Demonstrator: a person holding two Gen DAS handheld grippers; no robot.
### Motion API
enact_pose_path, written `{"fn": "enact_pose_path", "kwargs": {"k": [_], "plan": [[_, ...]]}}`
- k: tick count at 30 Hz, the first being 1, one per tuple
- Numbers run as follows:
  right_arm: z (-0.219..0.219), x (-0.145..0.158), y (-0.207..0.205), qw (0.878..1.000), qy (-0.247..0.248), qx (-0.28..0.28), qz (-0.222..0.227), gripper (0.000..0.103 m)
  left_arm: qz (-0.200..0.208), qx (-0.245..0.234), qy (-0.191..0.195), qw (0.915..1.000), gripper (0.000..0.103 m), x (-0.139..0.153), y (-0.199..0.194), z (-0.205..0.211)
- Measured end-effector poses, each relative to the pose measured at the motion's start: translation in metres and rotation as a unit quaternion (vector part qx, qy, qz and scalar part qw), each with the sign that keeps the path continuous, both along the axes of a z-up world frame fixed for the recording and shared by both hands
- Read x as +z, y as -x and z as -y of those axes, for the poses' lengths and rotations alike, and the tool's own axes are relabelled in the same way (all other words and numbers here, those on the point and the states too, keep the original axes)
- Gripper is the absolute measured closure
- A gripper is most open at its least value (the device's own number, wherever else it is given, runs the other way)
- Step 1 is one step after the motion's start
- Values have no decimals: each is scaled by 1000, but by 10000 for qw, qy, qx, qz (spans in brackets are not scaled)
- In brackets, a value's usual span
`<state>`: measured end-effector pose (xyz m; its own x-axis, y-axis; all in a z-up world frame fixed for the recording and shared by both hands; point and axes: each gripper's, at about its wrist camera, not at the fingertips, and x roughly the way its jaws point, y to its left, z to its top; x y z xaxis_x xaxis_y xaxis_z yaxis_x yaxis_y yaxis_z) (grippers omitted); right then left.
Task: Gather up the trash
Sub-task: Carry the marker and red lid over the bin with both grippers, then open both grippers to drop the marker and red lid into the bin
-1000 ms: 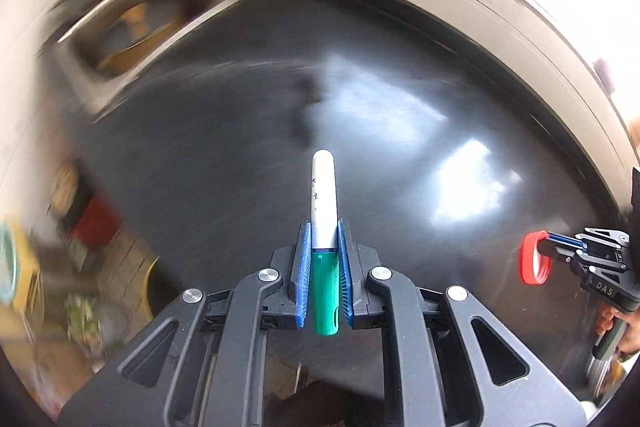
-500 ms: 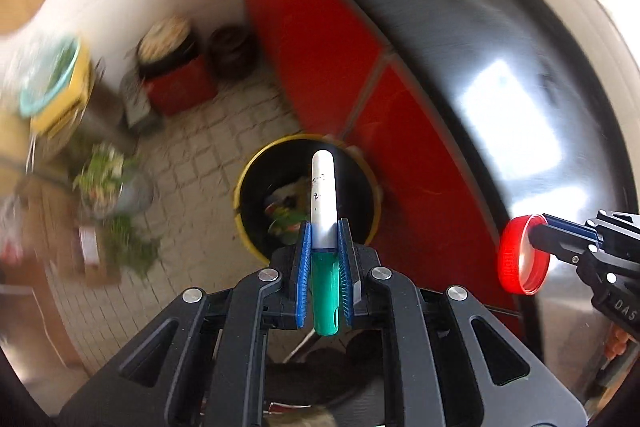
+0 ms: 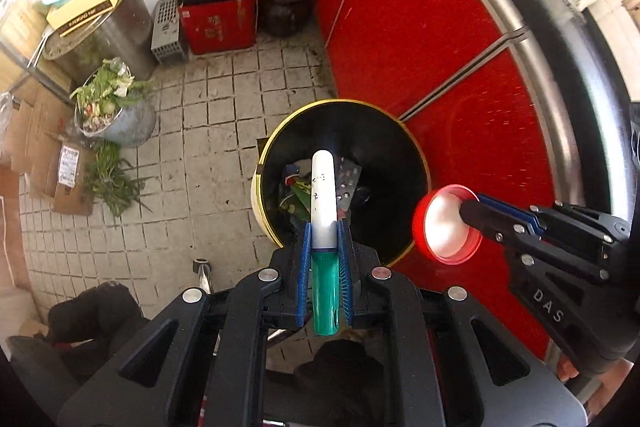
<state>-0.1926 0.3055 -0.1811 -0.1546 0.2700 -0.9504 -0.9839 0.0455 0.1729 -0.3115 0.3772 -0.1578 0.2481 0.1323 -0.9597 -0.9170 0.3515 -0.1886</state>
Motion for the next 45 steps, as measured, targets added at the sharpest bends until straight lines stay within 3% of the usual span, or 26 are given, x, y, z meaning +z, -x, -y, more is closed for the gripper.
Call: {"fn": "enact_pose_path", "kwargs": {"k": [6,14,37,38,39,40,41,45], "plan": [[-17,-37,-3,9998,165,36,82,96,27,94,175,9998,90,-35,-5,-7],[-36,-63,3,9996,218,134,144,96,43,130,221,9997,90,-53,-11,-17],[-46,-73,2,9989,359,-49,301,96,26,-30,397,9992,89,-66,-19,-33],[-45,-75,2,9987,415,-62,286,93,-9,-8,413,9991,85,-67,-17,-37],[-43,-75,3,9986,439,-81,296,86,-97,85,402,9991,52,-66,-14,-42],[-41,-75,4,9984,442,-105,322,44,-269,239,274,9990,6,-61,-10,-47],[-36,-73,7,9985,394,-146,344,9,-416,394,97,9983,7,-55,-5,-50],[-19,-54,23,9997,186,7,177,8,-51,726,22,9973,7,-17,15,-66]]}}
